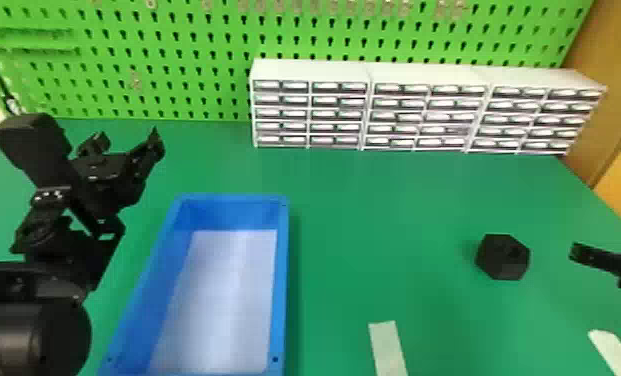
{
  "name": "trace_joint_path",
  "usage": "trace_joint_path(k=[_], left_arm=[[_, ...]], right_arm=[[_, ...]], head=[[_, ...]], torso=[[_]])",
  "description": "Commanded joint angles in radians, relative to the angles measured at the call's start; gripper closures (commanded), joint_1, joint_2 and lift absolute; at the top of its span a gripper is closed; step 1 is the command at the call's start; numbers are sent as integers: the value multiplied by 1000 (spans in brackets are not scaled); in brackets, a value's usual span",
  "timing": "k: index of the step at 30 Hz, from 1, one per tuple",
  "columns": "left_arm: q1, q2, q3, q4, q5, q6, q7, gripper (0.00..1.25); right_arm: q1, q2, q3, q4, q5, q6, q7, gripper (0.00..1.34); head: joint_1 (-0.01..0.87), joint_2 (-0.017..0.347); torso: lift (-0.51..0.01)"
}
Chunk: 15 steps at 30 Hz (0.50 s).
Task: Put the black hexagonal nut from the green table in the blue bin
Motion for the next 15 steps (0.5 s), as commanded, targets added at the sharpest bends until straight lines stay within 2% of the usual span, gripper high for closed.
trace_joint_path(k=[1,15], left_arm=[[0,0,1,0,0,0,0,433],[-2,0,-1,0,2,0,0,433]], right_arm=[[-7,-13,8,-1,-4,17,0,464],[-12,-11,13,-3,-4,20,0,466]], head=[[692,8],[692,8]], torso=[[-97],[-97]])
